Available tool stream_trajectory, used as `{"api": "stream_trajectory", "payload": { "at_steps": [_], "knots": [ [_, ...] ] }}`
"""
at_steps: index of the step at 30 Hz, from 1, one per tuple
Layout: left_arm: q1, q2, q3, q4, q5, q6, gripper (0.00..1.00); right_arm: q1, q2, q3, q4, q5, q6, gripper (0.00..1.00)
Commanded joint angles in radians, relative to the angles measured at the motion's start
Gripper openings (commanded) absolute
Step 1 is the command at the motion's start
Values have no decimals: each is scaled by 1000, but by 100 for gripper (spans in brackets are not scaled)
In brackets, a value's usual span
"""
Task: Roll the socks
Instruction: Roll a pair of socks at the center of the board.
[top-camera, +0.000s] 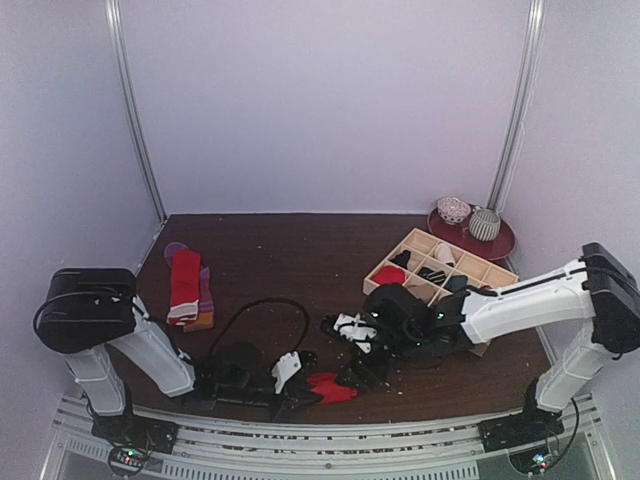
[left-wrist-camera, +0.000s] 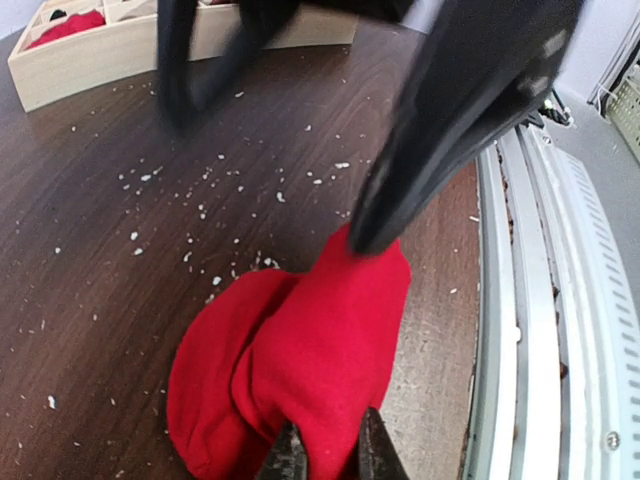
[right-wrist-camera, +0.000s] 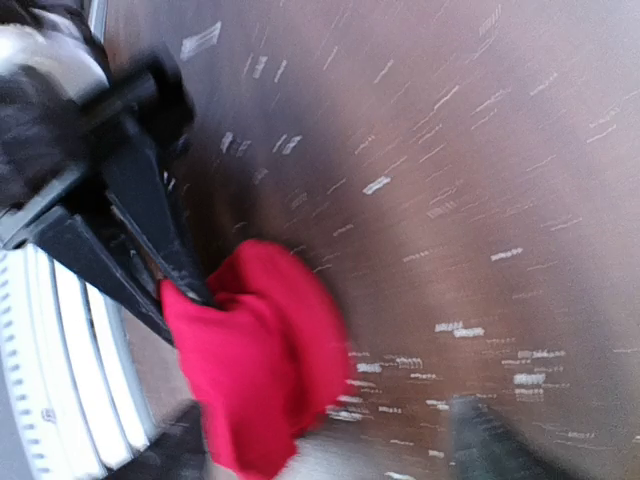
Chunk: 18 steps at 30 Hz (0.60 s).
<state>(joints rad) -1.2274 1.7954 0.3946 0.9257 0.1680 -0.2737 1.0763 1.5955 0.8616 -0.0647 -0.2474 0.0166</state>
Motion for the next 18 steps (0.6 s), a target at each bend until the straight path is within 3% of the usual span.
{"api": "stream_trajectory", "payload": {
  "at_steps": [1, 7, 14, 18],
  "knots": [
    [11, 28, -39, -252, 73, -88, 0, -16, -170, -156, 376, 164, -51, 100],
    [73, 65, -47, -263, 174, -159, 0, -61, -263, -185, 461, 229, 33, 100],
    [107, 101, -35, -277, 216, -189, 0, -142, -265, -279, 579, 199, 140, 100],
    [112, 105, 0, -349, 220, -207, 0, -160, -235, -282, 597, 96, 111, 89]
  ]
}}
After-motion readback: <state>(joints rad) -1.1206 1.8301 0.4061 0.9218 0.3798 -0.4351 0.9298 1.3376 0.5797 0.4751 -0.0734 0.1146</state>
